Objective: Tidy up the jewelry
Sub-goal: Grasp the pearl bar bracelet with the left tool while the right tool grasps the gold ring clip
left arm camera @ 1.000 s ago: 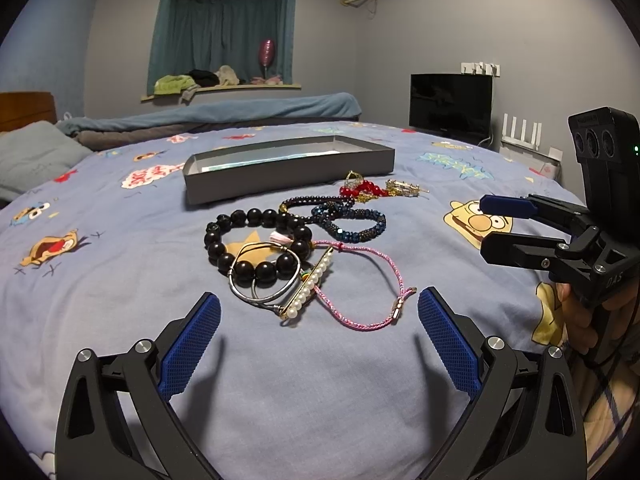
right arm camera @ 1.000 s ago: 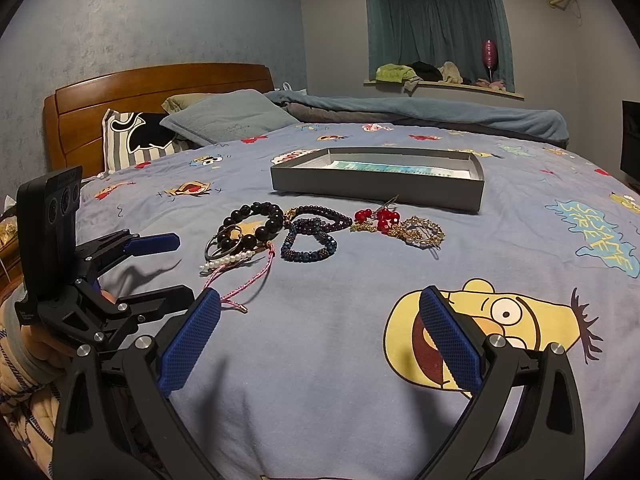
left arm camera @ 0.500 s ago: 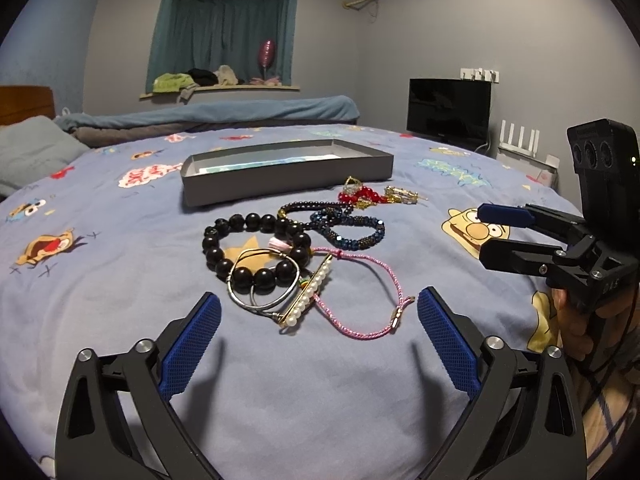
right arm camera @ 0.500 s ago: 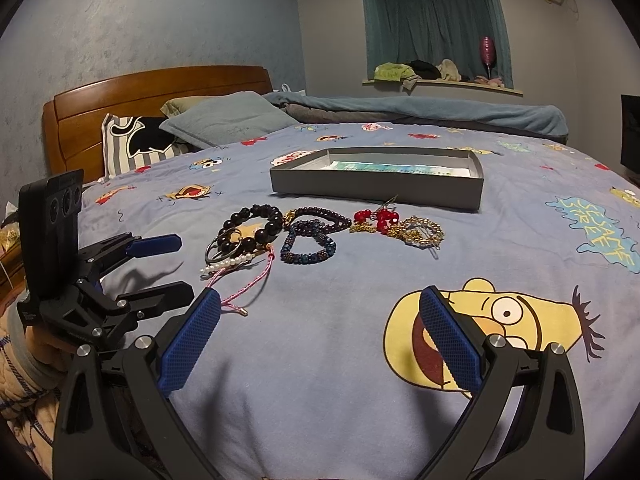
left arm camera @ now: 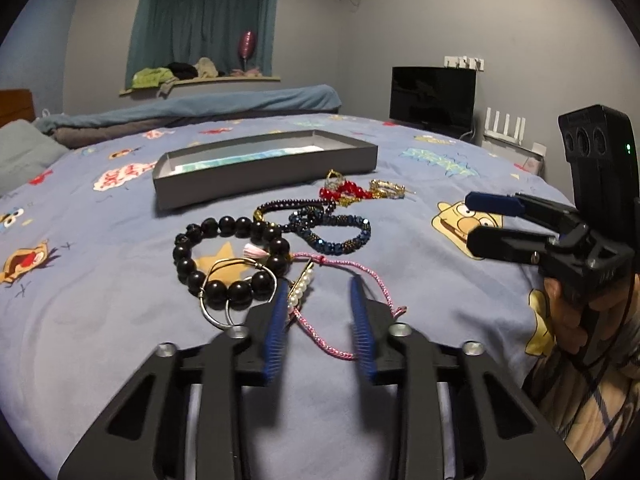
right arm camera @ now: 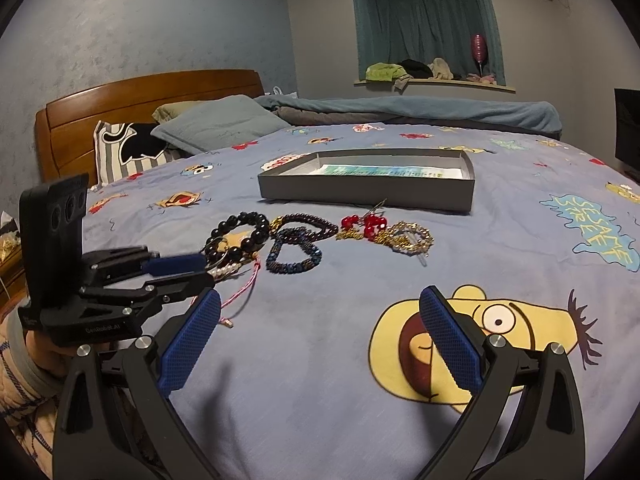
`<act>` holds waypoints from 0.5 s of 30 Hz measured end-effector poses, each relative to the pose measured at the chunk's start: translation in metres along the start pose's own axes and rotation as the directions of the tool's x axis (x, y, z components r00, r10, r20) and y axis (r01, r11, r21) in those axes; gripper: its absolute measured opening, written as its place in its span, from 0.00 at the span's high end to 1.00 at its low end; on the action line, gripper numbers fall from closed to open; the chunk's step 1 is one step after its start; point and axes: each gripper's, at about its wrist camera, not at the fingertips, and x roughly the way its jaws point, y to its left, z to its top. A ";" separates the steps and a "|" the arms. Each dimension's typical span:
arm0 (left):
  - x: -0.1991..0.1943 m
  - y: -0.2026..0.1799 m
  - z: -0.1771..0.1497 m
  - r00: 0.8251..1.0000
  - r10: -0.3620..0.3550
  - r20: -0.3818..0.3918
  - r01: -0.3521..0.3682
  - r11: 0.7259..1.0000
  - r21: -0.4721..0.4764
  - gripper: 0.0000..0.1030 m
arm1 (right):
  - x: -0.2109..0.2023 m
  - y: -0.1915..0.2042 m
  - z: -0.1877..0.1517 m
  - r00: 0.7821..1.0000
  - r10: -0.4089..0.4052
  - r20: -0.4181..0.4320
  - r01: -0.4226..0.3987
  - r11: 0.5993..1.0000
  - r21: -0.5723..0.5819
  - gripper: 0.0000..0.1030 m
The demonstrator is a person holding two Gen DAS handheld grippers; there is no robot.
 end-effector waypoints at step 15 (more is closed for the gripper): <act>0.025 0.008 0.007 0.995 0.005 -0.096 -0.005 1.000 0.000 0.90 | 0.011 -0.032 0.020 0.997 -0.083 -0.007 0.084 0.995 0.057 0.08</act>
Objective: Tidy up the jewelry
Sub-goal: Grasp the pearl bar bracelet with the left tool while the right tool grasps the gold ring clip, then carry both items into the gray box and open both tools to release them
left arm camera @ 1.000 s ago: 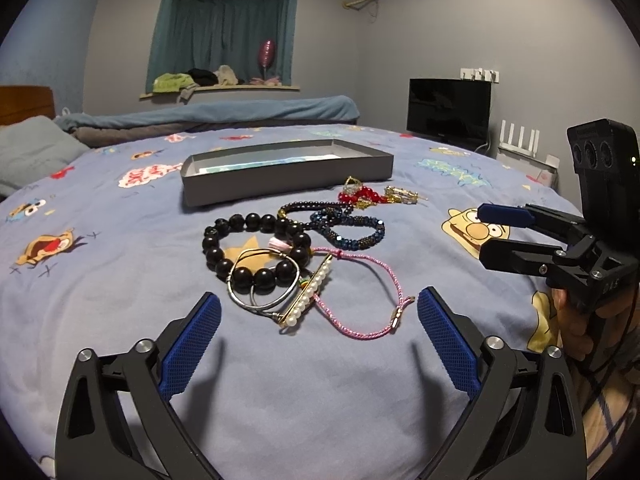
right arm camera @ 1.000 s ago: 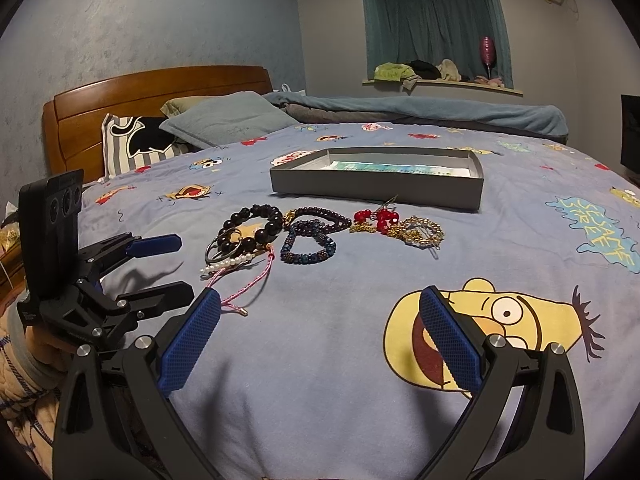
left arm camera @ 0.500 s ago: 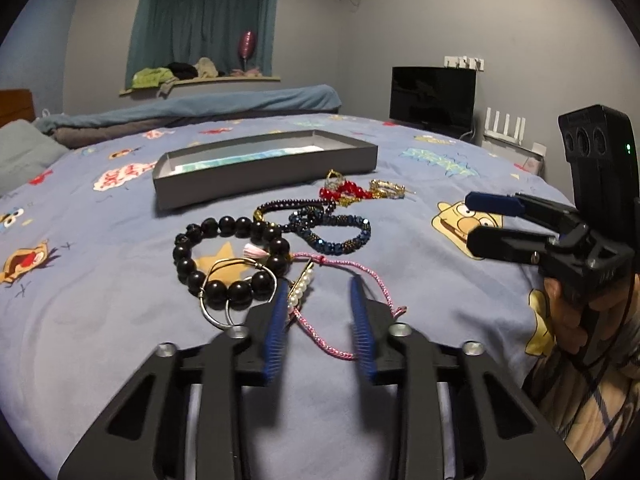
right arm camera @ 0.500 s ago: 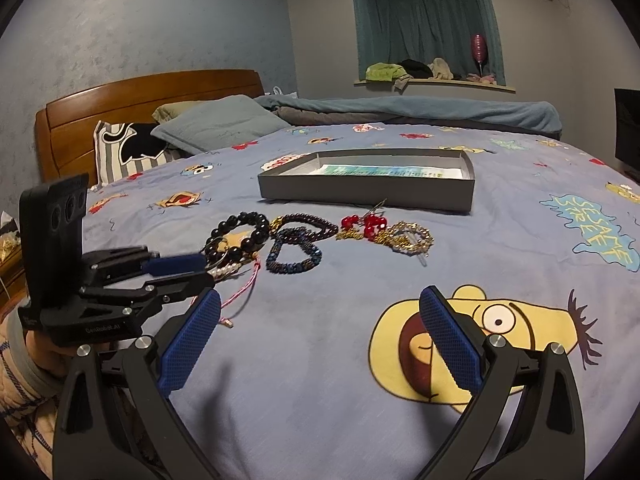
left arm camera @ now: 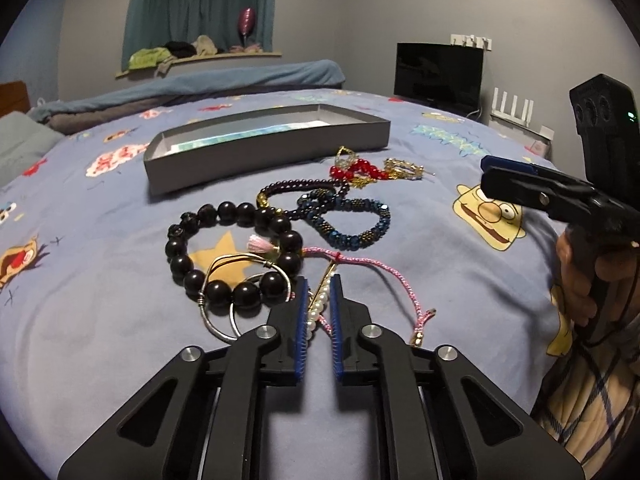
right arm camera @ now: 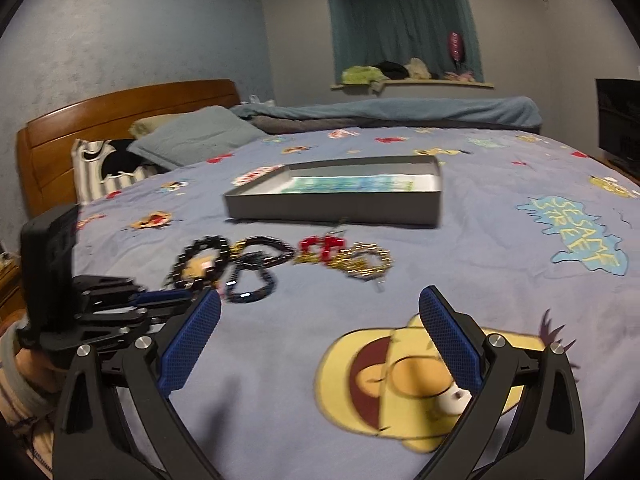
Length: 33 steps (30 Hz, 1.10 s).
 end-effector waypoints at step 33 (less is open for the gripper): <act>-0.033 0.018 0.031 0.986 -0.010 0.165 0.019 0.998 -0.052 0.95 | 0.033 -0.033 0.027 0.994 -0.057 -0.088 0.056 0.998 -0.012 0.64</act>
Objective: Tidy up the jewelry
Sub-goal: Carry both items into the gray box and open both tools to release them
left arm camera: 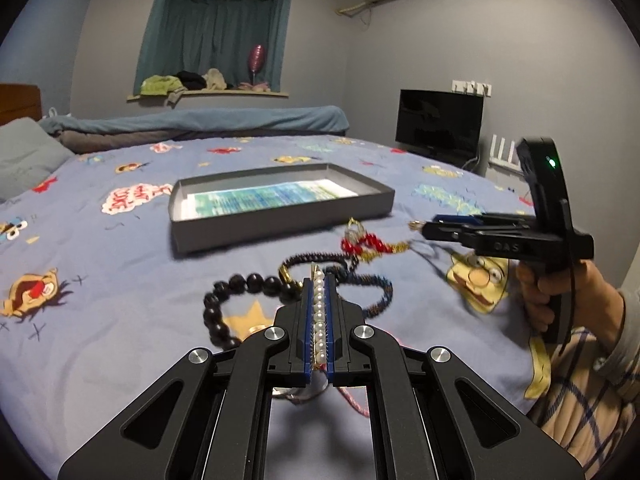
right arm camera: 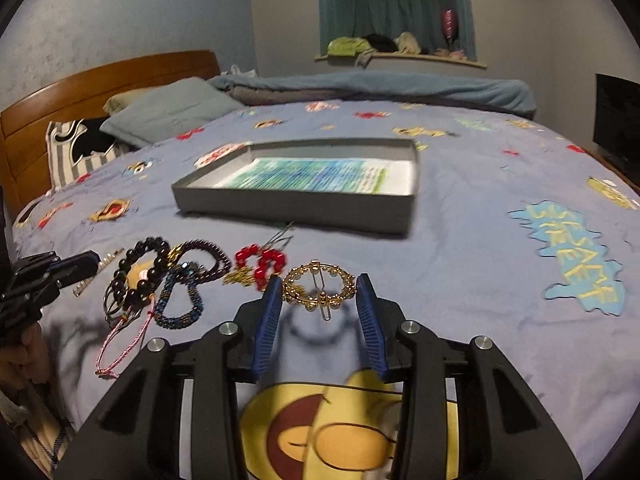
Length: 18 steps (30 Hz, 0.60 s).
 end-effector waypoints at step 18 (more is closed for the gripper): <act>0.049 0.044 0.061 0.996 0.087 0.036 -0.086 0.996 -0.023 0.95 | 0.022 0.000 0.061 0.996 0.029 0.081 -0.030 1.000 0.007 0.64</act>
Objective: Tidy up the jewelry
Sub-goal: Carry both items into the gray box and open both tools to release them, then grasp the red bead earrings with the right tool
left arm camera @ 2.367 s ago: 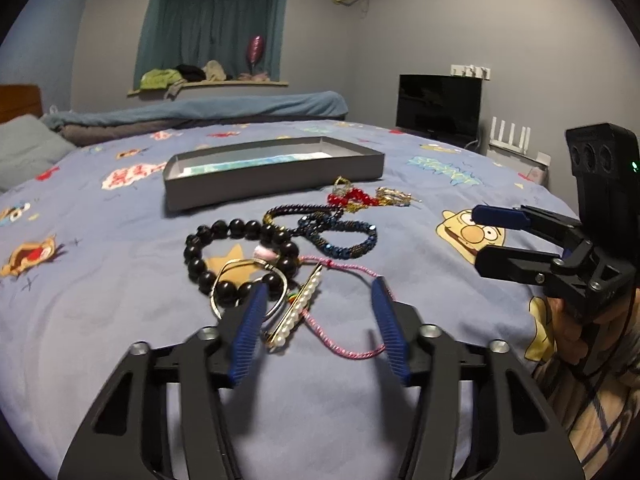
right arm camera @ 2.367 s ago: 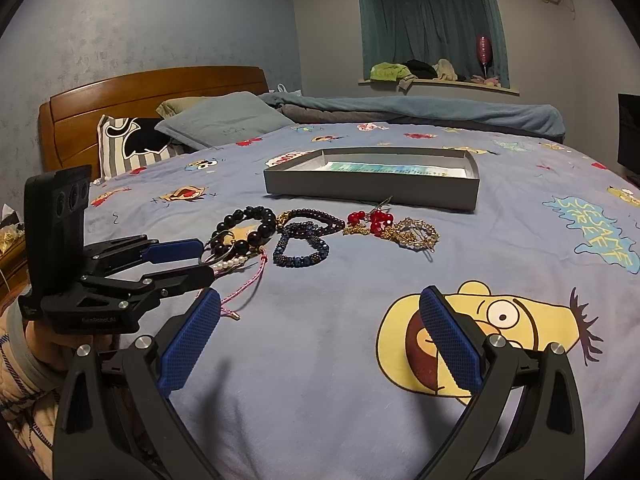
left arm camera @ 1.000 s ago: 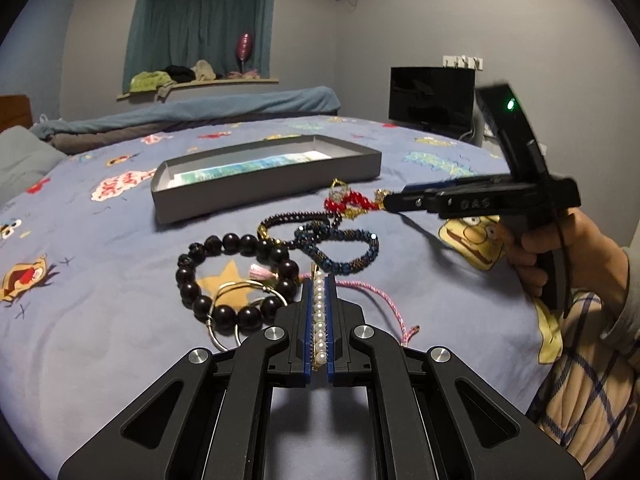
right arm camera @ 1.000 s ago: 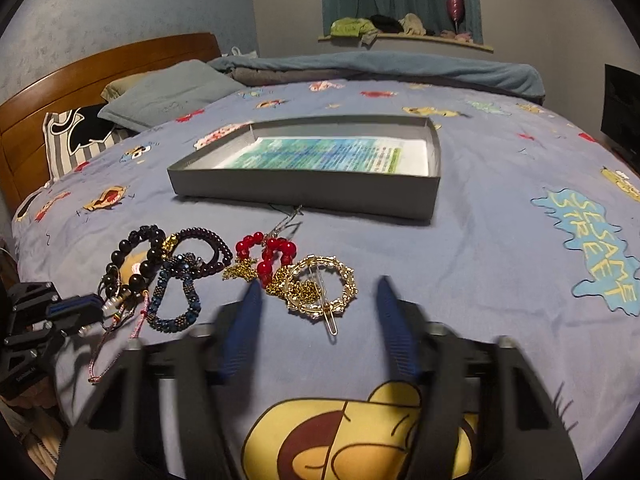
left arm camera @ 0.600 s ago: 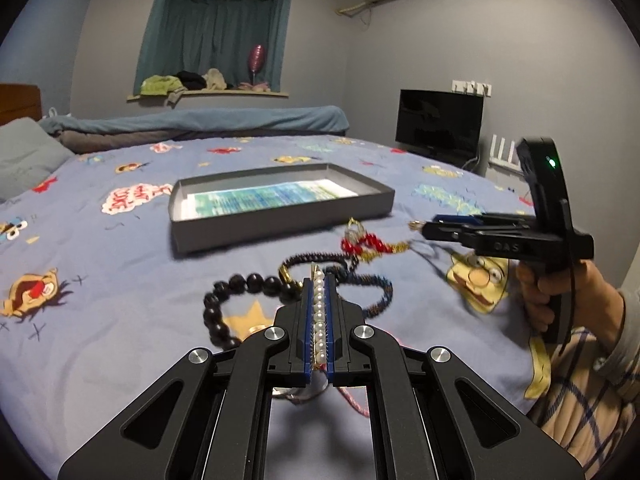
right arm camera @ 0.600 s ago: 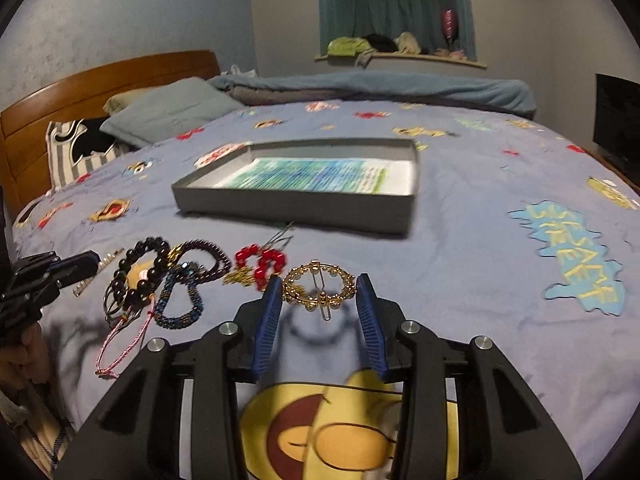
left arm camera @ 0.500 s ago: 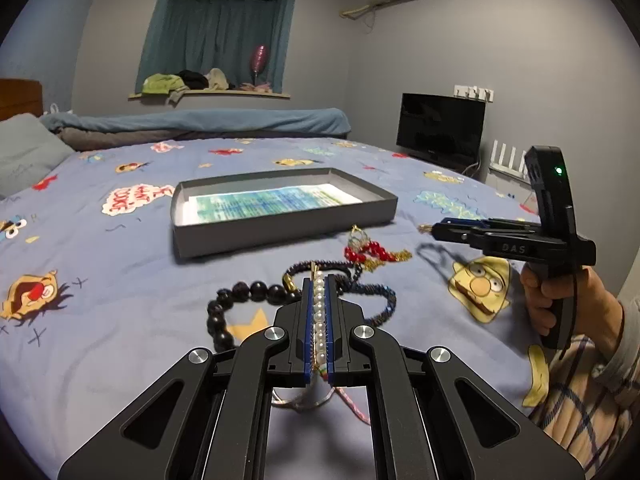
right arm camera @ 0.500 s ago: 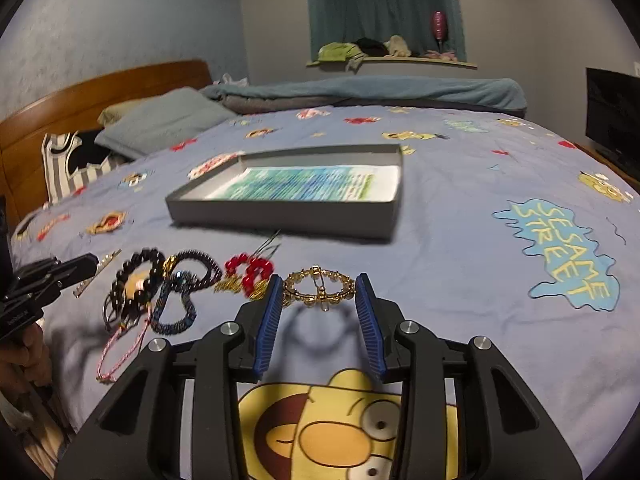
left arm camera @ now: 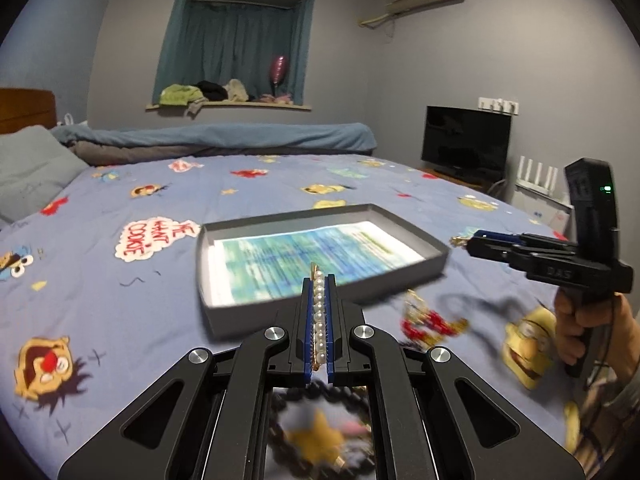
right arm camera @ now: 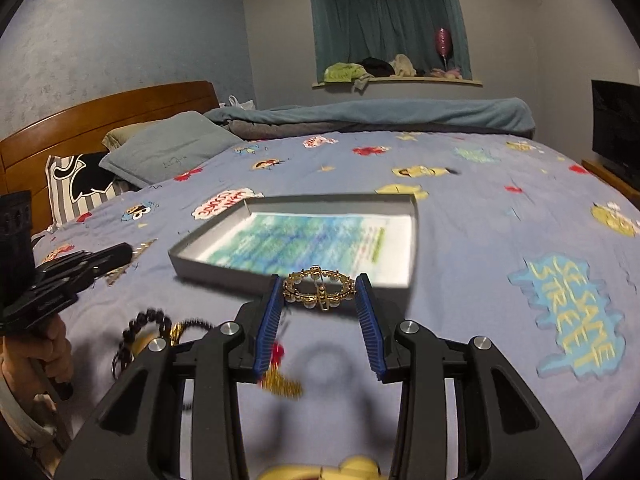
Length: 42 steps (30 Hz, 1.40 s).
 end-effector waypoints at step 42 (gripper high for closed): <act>0.091 0.054 0.012 0.989 0.009 -0.146 -0.023 0.995 -0.093 0.21 | 0.078 -0.030 0.014 0.999 0.038 -0.011 -0.037 0.996 0.084 0.25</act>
